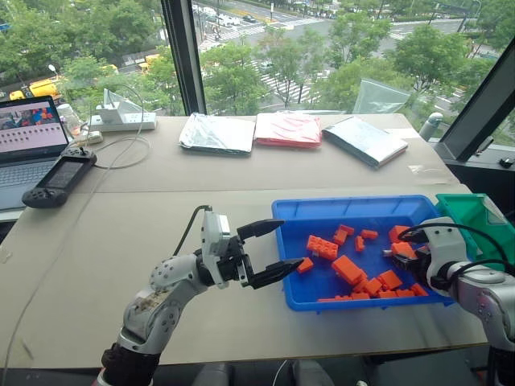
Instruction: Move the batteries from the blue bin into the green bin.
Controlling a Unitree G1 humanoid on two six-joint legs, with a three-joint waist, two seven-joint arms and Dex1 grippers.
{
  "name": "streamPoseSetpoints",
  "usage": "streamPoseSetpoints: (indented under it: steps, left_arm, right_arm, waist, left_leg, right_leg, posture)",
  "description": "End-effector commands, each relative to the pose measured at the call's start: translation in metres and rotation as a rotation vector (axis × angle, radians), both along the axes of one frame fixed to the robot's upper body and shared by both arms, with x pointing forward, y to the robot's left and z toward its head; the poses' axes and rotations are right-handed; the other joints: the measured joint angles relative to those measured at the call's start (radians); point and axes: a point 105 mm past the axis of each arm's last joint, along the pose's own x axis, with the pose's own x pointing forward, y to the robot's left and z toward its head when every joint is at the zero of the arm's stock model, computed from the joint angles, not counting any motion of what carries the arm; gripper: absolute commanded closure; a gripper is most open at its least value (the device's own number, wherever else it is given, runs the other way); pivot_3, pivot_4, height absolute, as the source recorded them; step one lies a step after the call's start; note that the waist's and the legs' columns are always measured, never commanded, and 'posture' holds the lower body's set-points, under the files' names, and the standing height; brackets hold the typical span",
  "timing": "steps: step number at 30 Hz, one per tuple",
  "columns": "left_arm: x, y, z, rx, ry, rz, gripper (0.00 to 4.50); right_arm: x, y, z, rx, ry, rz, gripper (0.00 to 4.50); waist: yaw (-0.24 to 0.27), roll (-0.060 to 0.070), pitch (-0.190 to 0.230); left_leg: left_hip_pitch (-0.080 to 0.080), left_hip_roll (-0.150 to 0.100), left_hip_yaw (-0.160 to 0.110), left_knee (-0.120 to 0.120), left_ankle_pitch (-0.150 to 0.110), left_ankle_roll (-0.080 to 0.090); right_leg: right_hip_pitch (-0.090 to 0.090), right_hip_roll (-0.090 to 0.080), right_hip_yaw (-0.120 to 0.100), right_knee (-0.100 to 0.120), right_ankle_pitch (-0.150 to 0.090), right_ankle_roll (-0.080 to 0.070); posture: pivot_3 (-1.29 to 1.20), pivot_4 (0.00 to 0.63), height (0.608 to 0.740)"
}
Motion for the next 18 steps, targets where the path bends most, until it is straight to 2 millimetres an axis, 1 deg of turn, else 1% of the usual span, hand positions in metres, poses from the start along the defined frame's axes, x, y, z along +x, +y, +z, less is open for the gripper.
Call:
streamPoseSetpoints:
  steps: [1, 3, 5, 8, 10, 11, 12, 15, 16, 17, 18]
  left_arm:
    - [-0.003, -0.001, 0.006, -0.011, -0.041, -0.006, 0.00]
    - [-0.003, -0.002, 0.005, -0.010, -0.041, -0.006, 0.00]
    - [-0.002, -0.002, 0.005, -0.009, -0.041, -0.002, 0.00]
    - [-0.002, -0.002, 0.004, -0.009, -0.041, 0.003, 0.00]
    - [-0.002, -0.002, 0.004, -0.013, -0.041, 0.009, 0.00]
    - [-0.002, -0.002, 0.004, -0.017, -0.038, 0.012, 0.00]
    - [-0.002, -0.003, 0.003, -0.020, -0.036, 0.014, 0.00]
    - [-0.003, -0.003, 0.003, -0.023, -0.033, 0.014, 0.00]
    - [-0.003, -0.003, 0.003, -0.023, -0.033, 0.015, 0.00]
    - [-0.002, -0.003, 0.002, -0.021, -0.035, 0.017, 0.00]
    - [-0.002, -0.002, 0.002, -0.019, -0.036, 0.018, 0.00]
  right_arm:
    - [0.009, -0.017, 0.050, 0.000, -0.177, -0.023, 3.06]
    - [0.013, -0.026, 0.052, -0.026, -0.180, -0.051, 3.06]
    - [0.021, -0.036, 0.049, -0.032, -0.176, -0.091, 3.06]
    - [0.028, -0.039, 0.039, -0.067, -0.150, -0.098, 3.06]
    - [0.031, -0.039, 0.037, -0.068, -0.158, -0.101, 2.06]
    - [0.034, -0.039, 0.037, -0.069, -0.168, -0.094, 1.82]
    - [0.035, -0.039, 0.038, -0.071, -0.176, -0.092, 1.41]
    - [0.038, -0.041, 0.040, -0.092, -0.193, -0.096, 0.40]
    - [0.039, -0.041, 0.044, -0.098, -0.205, -0.093, 0.11]
    - [0.038, -0.038, 0.050, -0.107, -0.223, -0.077, 0.05]
    - [0.037, -0.031, 0.059, -0.106, -0.251, -0.032, 0.05]
  waist:
    - [-0.002, 0.001, 0.000]
    - [-0.003, 0.001, 0.000]
    - [-0.003, 0.001, 0.000]
    - [-0.004, 0.001, 0.000]
    - [-0.004, 0.002, 0.000]
    - [-0.004, 0.002, 0.000]
    - [-0.004, 0.003, 0.000]
    - [-0.004, 0.004, 0.000]
    - [-0.004, 0.004, 0.000]
    - [-0.005, 0.004, 0.000]
    - [-0.005, 0.004, 0.000]
  left_leg:
    - [0.000, 0.000, 0.000, 0.000, 0.000, 0.000]
    - [0.000, 0.000, 0.000, 0.000, 0.000, 0.000]
    - [0.000, 0.000, 0.001, -0.001, 0.000, 0.000]
    - [-0.001, 0.000, 0.001, -0.001, 0.000, 0.000]
    - [-0.001, 0.000, 0.001, -0.001, 0.000, 0.001]
    - [-0.001, 0.000, 0.001, -0.001, 0.000, 0.001]
    - [-0.001, 0.000, 0.001, -0.001, 0.000, 0.001]
    - [-0.001, 0.000, 0.000, -0.001, 0.000, 0.001]
    - [-0.001, 0.000, 0.000, -0.001, 0.000, 0.001]
    - [-0.001, 0.000, 0.000, -0.001, 0.000, 0.001]
    - [-0.001, 0.000, 0.000, -0.001, 0.000, 0.001]
  right_leg:
    - [0.000, 0.000, 0.000, 0.000, 0.000, 0.000]
    - [0.000, 0.000, 0.000, 0.000, 0.000, 0.000]
    - [0.001, 0.000, -0.001, -0.002, 0.000, 0.000]
    - [0.000, 0.000, -0.001, -0.002, 0.000, 0.000]
    - [0.000, 0.000, -0.001, -0.002, 0.000, 0.000]
    - [0.000, 0.000, -0.001, -0.002, 0.000, 0.000]
    - [0.000, 0.000, -0.001, -0.002, 0.000, 0.000]
    - [0.000, 0.000, 0.000, -0.002, 0.000, 0.000]
    - [0.000, 0.000, 0.000, -0.002, 0.000, 0.000]
    - [0.000, 0.000, 0.000, -0.002, 0.000, 0.000]
    - [0.000, 0.000, 0.000, -0.002, 0.000, 0.000]
  posture:
    - [0.00, 0.150, 0.740]
    - [0.00, 0.150, 0.740]
    - [0.00, 0.150, 0.740]
    - [0.00, 0.150, 0.740]
    - [0.00, 0.150, 0.740]
    - [0.00, 0.150, 0.740]
    - [0.00, 0.150, 0.740]
    - [0.00, 0.150, 0.740]
    - [0.00, 0.150, 0.740]
    - [0.00, 0.150, 0.740]
    - [0.00, 0.150, 0.740]
